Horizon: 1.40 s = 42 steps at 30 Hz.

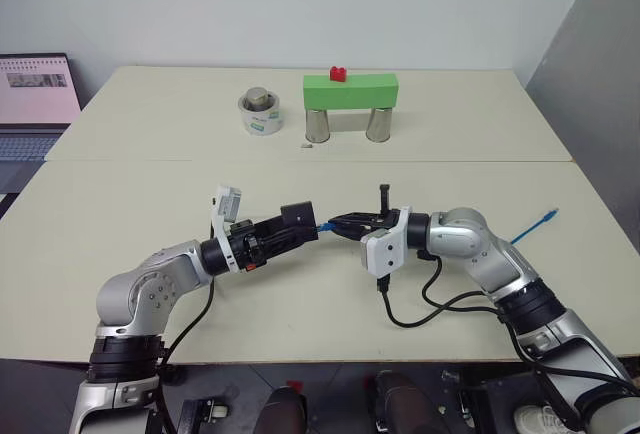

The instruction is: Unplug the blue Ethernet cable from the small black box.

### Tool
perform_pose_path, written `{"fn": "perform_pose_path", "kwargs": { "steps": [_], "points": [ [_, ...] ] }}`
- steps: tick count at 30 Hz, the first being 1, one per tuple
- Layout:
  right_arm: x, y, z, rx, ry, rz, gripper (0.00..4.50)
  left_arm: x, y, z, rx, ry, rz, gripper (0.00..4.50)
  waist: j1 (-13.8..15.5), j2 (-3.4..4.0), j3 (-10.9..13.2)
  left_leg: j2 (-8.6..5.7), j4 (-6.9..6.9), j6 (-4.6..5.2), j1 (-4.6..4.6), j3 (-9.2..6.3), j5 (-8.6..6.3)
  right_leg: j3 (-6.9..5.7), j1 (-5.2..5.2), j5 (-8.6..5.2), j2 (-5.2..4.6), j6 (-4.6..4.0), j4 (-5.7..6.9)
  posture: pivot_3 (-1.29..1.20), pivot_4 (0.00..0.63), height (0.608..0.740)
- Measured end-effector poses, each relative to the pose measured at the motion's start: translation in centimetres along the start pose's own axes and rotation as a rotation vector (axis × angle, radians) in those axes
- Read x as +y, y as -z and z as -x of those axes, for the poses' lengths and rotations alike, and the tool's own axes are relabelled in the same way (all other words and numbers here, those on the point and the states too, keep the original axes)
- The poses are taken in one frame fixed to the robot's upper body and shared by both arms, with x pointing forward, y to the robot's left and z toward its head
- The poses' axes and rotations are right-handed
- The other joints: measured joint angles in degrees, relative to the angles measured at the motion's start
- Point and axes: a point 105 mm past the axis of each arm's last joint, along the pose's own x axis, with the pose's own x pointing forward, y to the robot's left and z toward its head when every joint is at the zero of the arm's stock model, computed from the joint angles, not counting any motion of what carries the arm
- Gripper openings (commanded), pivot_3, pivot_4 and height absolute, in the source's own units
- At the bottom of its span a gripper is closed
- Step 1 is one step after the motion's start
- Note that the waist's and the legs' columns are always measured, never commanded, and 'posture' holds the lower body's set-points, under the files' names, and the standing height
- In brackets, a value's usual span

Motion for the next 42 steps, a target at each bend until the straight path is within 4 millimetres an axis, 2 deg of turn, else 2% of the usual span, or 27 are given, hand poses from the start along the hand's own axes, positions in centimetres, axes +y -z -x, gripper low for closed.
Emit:
{"fn": "perform_pose_path", "kwargs": {
  "steps": [9,13,15,16,21,22,23,25,27,29,32,36,42],
  "points": [
    [0.0,0.0,0.0,0.000,0.028,0.045,0.04,-0.6,-0.4,0.3,-0.037,0.044,0.054,0.91,0.01,0.00,0.00,-0.01,0.01,-0.01,0.00,-0.01,0.01,0.00,0.01,-0.01,0.00,0.02,0.00,0.00,0.150,0.740],
    [0.0,-0.1,0.0,-0.003,0.031,0.059,0.04,-0.7,-0.5,0.3,-0.035,0.048,0.051,0.80,0.01,0.00,0.00,-0.01,0.01,-0.01,0.00,-0.01,0.01,0.00,0.01,0.00,0.00,0.00,0.00,0.00,0.150,0.740],
    [0.1,-0.1,0.1,-0.003,0.027,0.064,0.74,-0.7,-0.4,0.3,-0.031,0.050,0.052,0.80,0.03,0.00,0.00,-0.02,0.01,-0.01,0.00,0.00,0.01,0.00,0.01,0.00,0.00,0.00,-0.01,0.00,0.150,0.740],
    [0.1,-0.1,0.2,-0.004,0.017,0.066,0.81,-0.7,-0.3,0.3,-0.028,0.051,0.051,0.80,0.03,0.00,0.00,-0.02,0.01,-0.01,0.00,-0.01,0.00,0.00,0.01,0.00,0.00,0.01,-0.01,0.00,0.150,0.740],
    [0.9,-1.2,1.0,-0.040,-0.058,0.064,1.81,-0.7,0.0,0.0,0.022,0.056,0.026,0.80,0.06,0.00,0.00,-0.02,0.00,-0.01,0.00,-0.03,0.00,-0.01,0.01,-0.02,0.00,0.03,-0.01,0.00,0.150,0.740],
    [1.0,-1.3,1.1,-0.042,-0.060,0.060,1.81,-0.7,0.1,-0.1,0.026,0.058,0.024,0.80,0.08,0.00,0.00,-0.02,0.00,-0.01,0.00,-0.02,0.00,-0.01,0.01,-0.02,0.00,0.03,-0.01,0.00,0.150,0.740],
    [1.1,-1.6,1.5,-0.045,-0.081,0.034,2.24,-0.8,0.2,-0.2,0.045,0.074,0.011,0.80,0.18,0.00,0.00,-0.02,0.01,0.00,0.00,-0.02,0.00,-0.01,0.04,-0.02,0.00,0.03,-0.03,0.00,0.150,0.740],
    [1.1,-2.0,2.9,-0.046,-0.073,-0.243,2.53,-1.2,0.2,-1.0,0.104,0.127,-0.063,0.80,0.83,0.00,0.00,-0.03,0.02,0.00,0.00,-0.14,0.00,-0.10,0.09,-0.02,0.00,0.00,-0.03,0.00,0.150,0.740],
    [0.5,-2.4,3.5,-0.068,-0.041,-0.509,2.58,-1.4,-0.1,-1.3,0.135,0.160,-0.128,0.80,0.90,0.00,0.00,-0.03,0.03,0.00,0.00,-0.13,0.00,-0.08,0.10,-0.02,0.00,-0.01,-0.02,0.00,0.150,0.740],
    [-0.3,-2.9,3.8,-0.106,-0.015,-0.699,2.58,-1.7,-0.3,-1.8,0.149,0.201,-0.171,0.80,0.89,0.00,0.00,-0.04,0.06,0.00,0.01,-0.10,0.00,-0.07,0.10,-0.06,0.00,0.04,-0.03,0.00,0.150,0.740],
    [-0.6,-3.4,3.9,-0.141,-0.024,-0.942,2.58,-2.5,-0.3,-2.2,0.170,0.270,-0.224,0.80,0.68,0.00,0.00,-0.02,0.03,0.01,0.04,-0.08,0.00,-0.06,0.10,-0.11,0.01,0.13,-0.03,0.00,0.150,0.740],
    [-0.3,-3.4,3.7,-0.149,-0.060,-1.146,2.58,-2.9,0.0,-2.1,0.191,0.322,-0.254,0.80,0.66,0.00,0.00,0.00,0.00,0.02,0.01,-0.08,-0.01,-0.07,0.04,-0.14,0.03,0.11,-0.03,0.00,0.150,0.740],
    [-0.3,-3.3,3.4,-0.155,-0.104,-1.288,2.58,-3.2,-0.3,-2.0,0.190,0.341,-0.274,0.80,0.71,0.00,0.00,-0.01,-0.01,0.02,-0.05,-0.08,-0.01,-0.08,0.02,-0.14,0.03,0.12,-0.09,0.00,0.150,0.740]
  ]
}}
